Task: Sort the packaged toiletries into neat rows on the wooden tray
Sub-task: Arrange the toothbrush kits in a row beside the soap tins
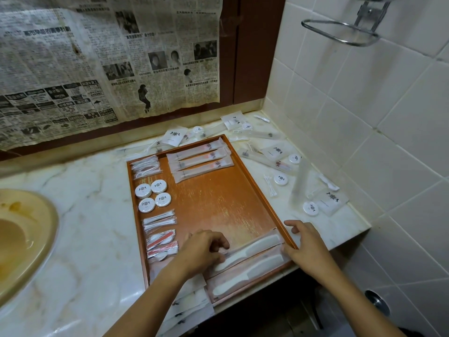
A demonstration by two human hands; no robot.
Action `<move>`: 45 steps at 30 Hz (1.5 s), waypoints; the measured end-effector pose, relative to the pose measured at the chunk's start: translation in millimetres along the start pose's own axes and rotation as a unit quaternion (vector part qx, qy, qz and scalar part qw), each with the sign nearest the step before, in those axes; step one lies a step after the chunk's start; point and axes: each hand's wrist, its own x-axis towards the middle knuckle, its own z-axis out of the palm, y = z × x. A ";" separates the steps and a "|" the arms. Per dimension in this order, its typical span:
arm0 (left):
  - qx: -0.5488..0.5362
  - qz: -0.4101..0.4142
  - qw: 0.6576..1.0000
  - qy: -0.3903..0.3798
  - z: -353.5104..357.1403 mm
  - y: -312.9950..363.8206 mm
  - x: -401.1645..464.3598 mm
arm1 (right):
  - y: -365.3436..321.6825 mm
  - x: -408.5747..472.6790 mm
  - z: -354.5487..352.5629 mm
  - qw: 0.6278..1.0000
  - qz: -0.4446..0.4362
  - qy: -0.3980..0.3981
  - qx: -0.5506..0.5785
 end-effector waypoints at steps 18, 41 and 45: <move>-0.122 -0.071 0.966 0.215 -101.8 -8.1 39.7 | -132.0 103.0 -8.4 0.989 -0.128 0.004 0.074; -0.172 -0.203 0.880 0.394 -214.6 -133.2 111.4 | -290.8 273.1 96.2 0.973 -0.214 -0.082 0.010; -0.156 -0.214 0.880 0.395 -224.0 -158.6 129.7 | -304.7 296.3 122.1 0.975 -0.210 -0.074 -0.018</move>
